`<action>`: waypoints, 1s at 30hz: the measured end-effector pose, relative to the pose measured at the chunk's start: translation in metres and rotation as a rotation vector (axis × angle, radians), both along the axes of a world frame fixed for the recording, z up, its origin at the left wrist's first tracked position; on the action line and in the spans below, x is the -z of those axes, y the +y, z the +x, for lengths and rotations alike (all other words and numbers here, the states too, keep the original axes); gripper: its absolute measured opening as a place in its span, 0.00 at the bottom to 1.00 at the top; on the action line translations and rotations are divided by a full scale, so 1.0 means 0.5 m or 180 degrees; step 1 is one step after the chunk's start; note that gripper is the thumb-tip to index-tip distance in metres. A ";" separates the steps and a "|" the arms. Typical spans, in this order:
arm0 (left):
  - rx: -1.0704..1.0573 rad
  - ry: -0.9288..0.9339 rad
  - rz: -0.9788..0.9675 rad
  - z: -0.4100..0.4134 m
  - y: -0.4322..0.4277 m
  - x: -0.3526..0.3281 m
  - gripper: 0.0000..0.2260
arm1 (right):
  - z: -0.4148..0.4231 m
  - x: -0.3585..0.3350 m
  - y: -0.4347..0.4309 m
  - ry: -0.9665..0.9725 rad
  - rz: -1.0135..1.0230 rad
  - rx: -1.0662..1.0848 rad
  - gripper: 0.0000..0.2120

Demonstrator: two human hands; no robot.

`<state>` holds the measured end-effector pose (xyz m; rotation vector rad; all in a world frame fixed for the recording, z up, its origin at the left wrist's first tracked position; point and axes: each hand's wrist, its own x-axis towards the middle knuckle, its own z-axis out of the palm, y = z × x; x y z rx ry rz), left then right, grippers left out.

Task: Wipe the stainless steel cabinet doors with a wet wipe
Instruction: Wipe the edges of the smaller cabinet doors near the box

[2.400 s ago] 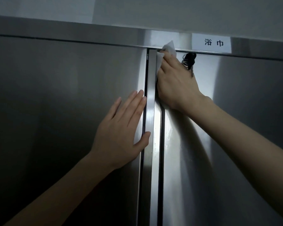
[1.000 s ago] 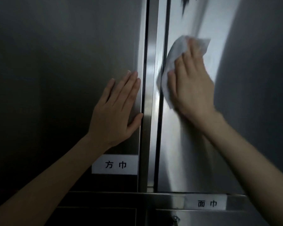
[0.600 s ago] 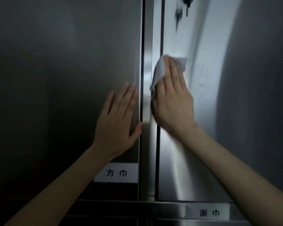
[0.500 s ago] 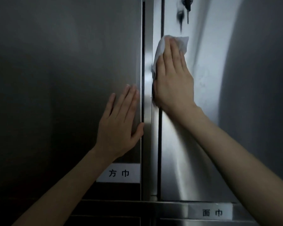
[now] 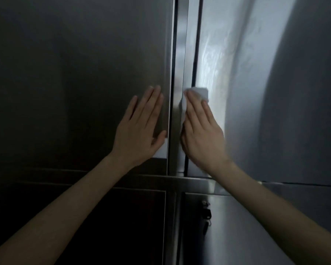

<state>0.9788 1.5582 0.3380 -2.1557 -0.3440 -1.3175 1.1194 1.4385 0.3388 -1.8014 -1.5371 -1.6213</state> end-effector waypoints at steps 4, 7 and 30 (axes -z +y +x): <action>0.0025 0.0234 -0.0128 -0.005 -0.013 0.074 0.33 | -0.017 0.157 -0.025 0.0200 -0.0564 -0.0087 0.18; -0.0027 0.0328 -0.0145 -0.008 -0.019 0.120 0.32 | -0.024 0.234 -0.040 0.0485 -0.0664 -0.0416 0.14; 0.0035 0.0204 -0.0818 0.000 -0.068 0.189 0.32 | -0.030 0.233 -0.107 0.0883 -0.0814 -0.0941 0.11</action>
